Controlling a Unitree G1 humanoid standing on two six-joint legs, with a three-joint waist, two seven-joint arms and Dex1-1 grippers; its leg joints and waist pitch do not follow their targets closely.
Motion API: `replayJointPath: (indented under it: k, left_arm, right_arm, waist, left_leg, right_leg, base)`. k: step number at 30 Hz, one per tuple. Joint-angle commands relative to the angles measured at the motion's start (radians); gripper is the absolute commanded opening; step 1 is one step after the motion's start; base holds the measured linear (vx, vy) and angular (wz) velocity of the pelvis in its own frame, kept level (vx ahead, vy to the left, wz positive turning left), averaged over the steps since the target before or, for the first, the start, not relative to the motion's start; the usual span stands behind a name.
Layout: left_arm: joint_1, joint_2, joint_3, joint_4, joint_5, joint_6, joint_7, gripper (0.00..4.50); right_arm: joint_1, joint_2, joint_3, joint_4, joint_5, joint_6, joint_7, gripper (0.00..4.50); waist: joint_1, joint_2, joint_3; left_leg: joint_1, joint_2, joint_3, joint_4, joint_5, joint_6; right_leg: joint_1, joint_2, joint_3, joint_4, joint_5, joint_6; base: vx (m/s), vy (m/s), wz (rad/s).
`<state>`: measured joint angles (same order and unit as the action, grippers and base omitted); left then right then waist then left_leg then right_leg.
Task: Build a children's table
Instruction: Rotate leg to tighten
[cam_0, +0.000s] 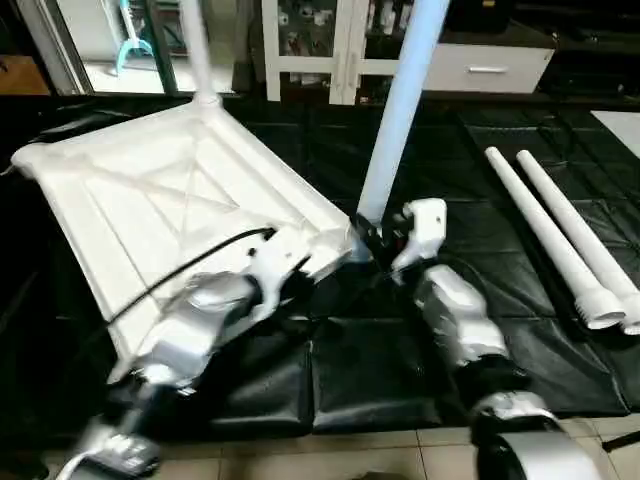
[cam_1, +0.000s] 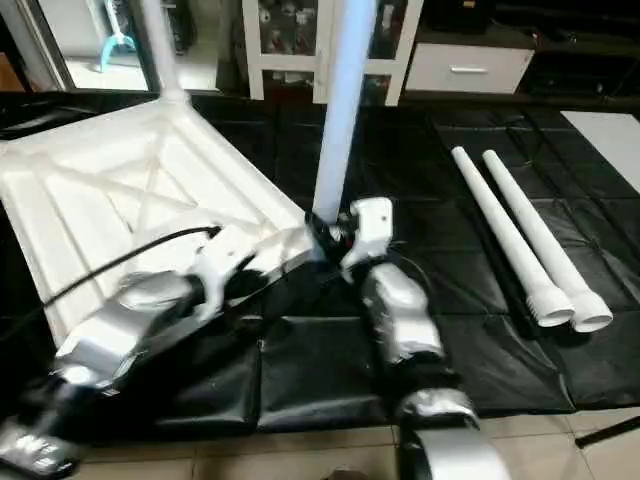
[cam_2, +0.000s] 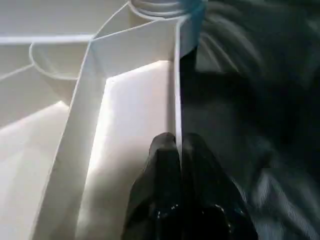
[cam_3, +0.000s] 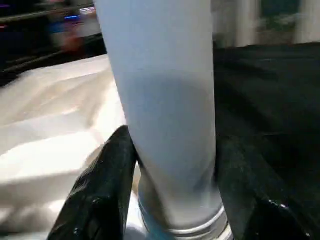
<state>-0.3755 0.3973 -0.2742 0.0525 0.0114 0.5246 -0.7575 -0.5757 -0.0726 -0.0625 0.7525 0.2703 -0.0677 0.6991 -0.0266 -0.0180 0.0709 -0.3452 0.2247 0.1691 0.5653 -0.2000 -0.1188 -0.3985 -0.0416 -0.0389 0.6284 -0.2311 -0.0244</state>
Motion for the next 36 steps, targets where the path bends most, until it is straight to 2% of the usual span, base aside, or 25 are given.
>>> replayJointPath:
  k: [1, 2, 3, 4, 6, 7, 8, 12, 13, 16, 17, 18, 19, 22, 23, 27, 30, 32, 34, 35, 36]
  left_arm:
    - [0.086, 0.069, -0.046, -0.01, -0.028, -0.05, -0.14, 0.0]
    - [0.107, 0.1, -0.04, -0.027, -0.041, -0.068, -0.176, 0.0]
    - [0.121, 0.121, -0.036, -0.04, -0.052, -0.079, -0.197, 0.0]
    - [0.132, 0.146, -0.028, -0.047, -0.057, -0.082, -0.215, 0.0]
    - [0.141, 0.165, -0.019, -0.051, -0.062, -0.086, -0.228, 0.0]
    - [0.144, 0.179, -0.009, -0.049, -0.064, -0.081, -0.233, 0.0]
    - [0.148, 0.19, -0.002, -0.048, -0.066, -0.082, -0.236, 0.0]
    - [0.147, 0.197, 0.005, -0.044, -0.07, -0.086, -0.232, 0.0]
    - [0.145, 0.196, 0.004, -0.046, -0.073, -0.088, -0.23, 0.0]
    - [0.141, 0.19, 0.002, -0.05, -0.076, -0.088, -0.228, 0.0]
    - [0.141, 0.19, 0.002, -0.05, -0.076, -0.088, -0.228, 0.0]
    - [0.141, 0.19, 0.002, -0.05, -0.076, -0.088, -0.228, 0.0]
    - [0.14, 0.187, -0.002, -0.049, -0.077, -0.089, -0.23, 0.0]
    - [0.14, 0.188, -0.005, -0.046, -0.077, -0.088, -0.231, 0.0]
    - [0.14, 0.188, -0.005, -0.046, -0.077, -0.088, -0.231, 0.0]
    - [0.139, 0.189, -0.01, -0.045, -0.074, -0.084, -0.232, 0.0]
    - [0.124, 0.164, -0.026, -0.042, -0.061, -0.06, -0.208, 0.0]
    - [0.105, 0.125, -0.042, -0.034, -0.046, -0.036, -0.171, 0.0]
    - [0.098, 0.113, -0.048, -0.03, -0.041, -0.029, -0.159, 0.0]
    - [0.076, 0.075, -0.056, -0.012, -0.028, -0.007, -0.122, 0.0]
    - [0.076, 0.075, -0.056, -0.012, -0.028, -0.007, -0.122, 0.0]
  right_arm:
    - [0.015, -0.043, 0.016, -0.066, 0.069, 0.093, 0.186, 2.73]
    - [0.02, -0.076, 0.027, -0.094, 0.084, 0.115, 0.259, 2.73]
    - [0.022, -0.098, 0.035, -0.107, 0.091, 0.126, 0.312, 2.78]
    - [0.026, -0.13, 0.05, -0.129, 0.095, 0.135, 0.373, 3.07]
    - [0.027, -0.156, 0.063, -0.141, 0.089, 0.133, 0.416, 3.07]
    - [0.023, -0.175, 0.069, -0.138, 0.079, 0.117, 0.44, 3.17]
    - [0.021, -0.188, 0.072, -0.138, 0.073, 0.109, 0.455, 3.25]
    - [0.014, -0.196, 0.069, -0.127, 0.076, 0.113, 0.478, 3.25]
    - [0.012, -0.195, 0.066, -0.121, 0.083, 0.122, 0.489, 2.99]
    - [0.011, -0.191, 0.071, -0.11, 0.081, 0.131, 0.495, 2.9]
    - [0.011, -0.191, 0.071, -0.11, 0.081, 0.131, 0.495, 2.7]
    - [0.011, -0.191, 0.071, -0.11, 0.081, 0.131, 0.495, 2.7]
    - [0.021, -0.182, 0.087, -0.109, 0.067, 0.136, 0.483, 2.47]
    - [0.027, -0.176, 0.093, -0.105, 0.059, 0.132, 0.47, 2.41]
    - [0.027, -0.176, 0.093, -0.105, 0.059, 0.132, 0.47, 2.16]
    - [0.034, -0.163, 0.094, -0.098, 0.049, 0.131, 0.445, 2.0]
    - [0.051, -0.123, 0.102, -0.086, 0.011, 0.135, 0.338, 1.97]
    - [0.052, -0.088, 0.101, -0.05, -0.037, 0.119, 0.199, 1.96]
    - [0.05, -0.077, 0.098, -0.036, -0.049, 0.115, 0.157, 1.95]
    - [0.042, -0.055, 0.089, -0.004, -0.072, 0.109, 0.049, 1.95]
    - [0.042, -0.055, 0.089, -0.004, -0.072, 0.109, 0.049, 1.95]
  waist:
    - [-0.004, 0.005, -0.035]
    - [-0.002, 0.005, -0.038]
    - [-0.001, 0.007, -0.037]
    - [0.0, 0.006, -0.037]
    - [0.003, 0.009, -0.036]
    - [0.005, 0.008, -0.038]
    - [0.004, 0.0, -0.041]
    - [0.004, 0.002, -0.039]
    - [0.004, -0.002, -0.039]
    - [0.005, 0.0, -0.039]
    - [0.005, 0.0, -0.04]
    - [0.005, 0.0, -0.04]
    - [0.006, 0.002, -0.045]
    - [0.006, 0.0, -0.046]
    - [0.006, 0.0, -0.046]
    - [0.007, 0.001, -0.047]
    - [0.006, 0.001, -0.045]
    - [0.003, 0.0, -0.04]
    - [0.001, 0.0, -0.041]
    - [-0.002, -0.002, -0.038]
    - [-0.002, -0.002, -0.038]
  left_leg:
    - [-0.016, 0.003, 0.007, -0.053, -0.133, 0.1]
    - [-0.019, 0.005, 0.005, -0.054, -0.12, 0.102]
    - [-0.015, 0.008, 0.008, -0.053, -0.107, 0.114]
    - [-0.015, 0.007, 0.009, -0.052, -0.098, 0.124]
    - [-0.009, 0.009, 0.013, -0.05, -0.077, 0.131]
    - [-0.009, 0.009, 0.014, -0.049, -0.052, 0.134]
    - [-0.009, 0.007, 0.015, -0.047, -0.038, 0.139]
    - [-0.01, 0.007, 0.015, -0.046, -0.043, 0.141]
    - [-0.009, 0.007, 0.016, -0.047, -0.052, 0.137]
    - [-0.008, 0.008, 0.015, -0.046, -0.057, 0.128]
    - [-0.008, 0.007, 0.016, -0.045, -0.047, 0.129]
    - [-0.008, 0.007, 0.016, -0.045, -0.047, 0.129]
    - [-0.007, 0.007, 0.014, -0.043, -0.022, 0.135]
    - [-0.008, 0.005, 0.015, -0.041, -0.002, 0.149]
    - [-0.007, 0.005, 0.016, -0.04, 0.003, 0.153]
    - [-0.008, 0.006, 0.015, -0.039, -0.002, 0.154]
    - [-0.007, 0.006, 0.015, -0.041, -0.02, 0.139]
    - [-0.005, 0.007, 0.016, -0.044, -0.053, 0.105]
    - [-0.005, 0.005, 0.014, -0.045, -0.086, 0.076]
    - [-0.005, 0.005, 0.015, -0.046, -0.107, 0.065]
    - [-0.005, 0.005, 0.015, -0.046, -0.107, 0.065]
  right_leg:
    - [0.048, -0.06, 0.048, -0.085, -0.003, -0.229]
    - [0.054, -0.062, 0.048, -0.081, 0.011, -0.231]
    - [0.048, -0.06, 0.046, -0.079, 0.037, -0.239]
    - [0.049, -0.058, 0.044, -0.075, 0.057, -0.25]
    - [0.045, -0.06, 0.045, -0.073, 0.09, -0.268]
    - [0.048, -0.061, 0.046, -0.068, 0.123, -0.274]
    - [0.051, -0.06, 0.046, -0.066, 0.143, -0.277]
    - [0.051, -0.063, 0.046, -0.067, 0.123, -0.283]
    - [0.052, -0.063, 0.046, -0.069, 0.099, -0.28]
    - [0.051, -0.064, 0.048, -0.07, 0.07, -0.277]
    - [0.051, -0.063, 0.048, -0.068, 0.084, -0.279]
    - [0.051, -0.063, 0.048, -0.068, 0.084, -0.279]
    - [0.053, -0.063, 0.047, -0.063, 0.119, -0.283]
    - [0.054, -0.062, 0.047, -0.059, 0.162, -0.29]
    - [0.055, -0.063, 0.047, -0.059, 0.172, -0.292]
    - [0.055, -0.063, 0.047, -0.058, 0.163, -0.294]
    - [0.054, -0.064, 0.046, -0.061, 0.125, -0.291]
    - [0.05, -0.065, 0.048, -0.067, 0.057, -0.281]
    - [0.052, -0.066, 0.05, -0.072, -0.006, -0.268]
    - [0.049, -0.066, 0.052, -0.075, -0.038, -0.259]
    - [0.049, -0.066, 0.052, -0.075, -0.038, -0.259]
  base:
    - [0.0, 0.0, 0.0]
    - [0.0, 0.0, 0.0]
    - [0.0, 0.0, 0.0]
    - [0.0, 0.0, 0.0]
    - [0.0, 0.0, 0.0]
    - [0.0, 0.0, 0.0]
    - [0.0, 0.0, 0.0]
    - [0.0, 0.0, 0.0]
    - [0.0, 0.0, 0.0]
    - [0.0, 0.0, 0.0]
    - [0.0, 0.0, 0.0]
    - [0.0, 0.0, 0.0]
    - [0.0, 0.0, 0.0]
    - [0.0, 0.0, 0.0]
    - [0.0, 0.0, 0.0]
    - [0.0, 0.0, 0.0]
    - [0.0, 0.0, 0.0]
    - [0.0, 0.0, 0.0]
    - [0.0, 0.0, 0.0]
    - [0.0, 0.0, 0.0]
    - [0.0, 0.0, 0.0]
